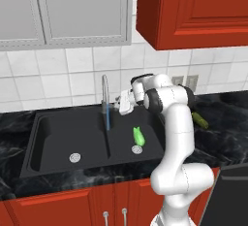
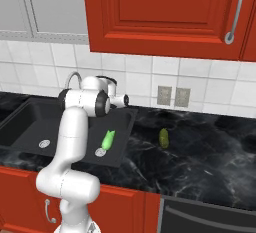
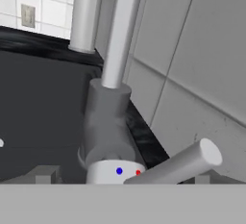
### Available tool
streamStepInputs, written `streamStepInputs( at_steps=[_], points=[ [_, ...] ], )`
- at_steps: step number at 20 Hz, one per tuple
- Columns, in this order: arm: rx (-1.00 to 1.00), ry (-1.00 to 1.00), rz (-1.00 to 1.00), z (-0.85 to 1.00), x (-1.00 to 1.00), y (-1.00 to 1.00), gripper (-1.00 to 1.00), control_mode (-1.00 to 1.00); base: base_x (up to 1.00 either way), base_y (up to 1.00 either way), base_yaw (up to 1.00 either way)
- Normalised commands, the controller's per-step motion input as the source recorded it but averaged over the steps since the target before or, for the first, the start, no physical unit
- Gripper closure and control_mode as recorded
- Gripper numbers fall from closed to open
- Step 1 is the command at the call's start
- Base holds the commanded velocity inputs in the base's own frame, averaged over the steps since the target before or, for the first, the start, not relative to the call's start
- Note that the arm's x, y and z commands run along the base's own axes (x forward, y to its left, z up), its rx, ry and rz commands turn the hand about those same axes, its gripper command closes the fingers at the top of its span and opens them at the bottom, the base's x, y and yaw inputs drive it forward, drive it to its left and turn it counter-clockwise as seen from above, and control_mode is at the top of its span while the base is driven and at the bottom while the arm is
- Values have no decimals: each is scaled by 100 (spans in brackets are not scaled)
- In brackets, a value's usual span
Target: Turn on the sink faucet. Then move the corn from the counter to the sink. Turn off the sink. Move the vegetable from the sink to the pot next to the stove. Finally move the pot to the rear right burner.
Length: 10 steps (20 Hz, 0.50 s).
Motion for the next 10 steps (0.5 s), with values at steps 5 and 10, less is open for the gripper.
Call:
streamStepInputs(
  at_steps=[5, 10],
  points=[
    [0, 3, 0, 43, 0, 47, -100, -100, 0, 0, 0],
    [0, 3, 0, 41, 0, 48, -100, -100, 0, 0, 0]
  ],
)
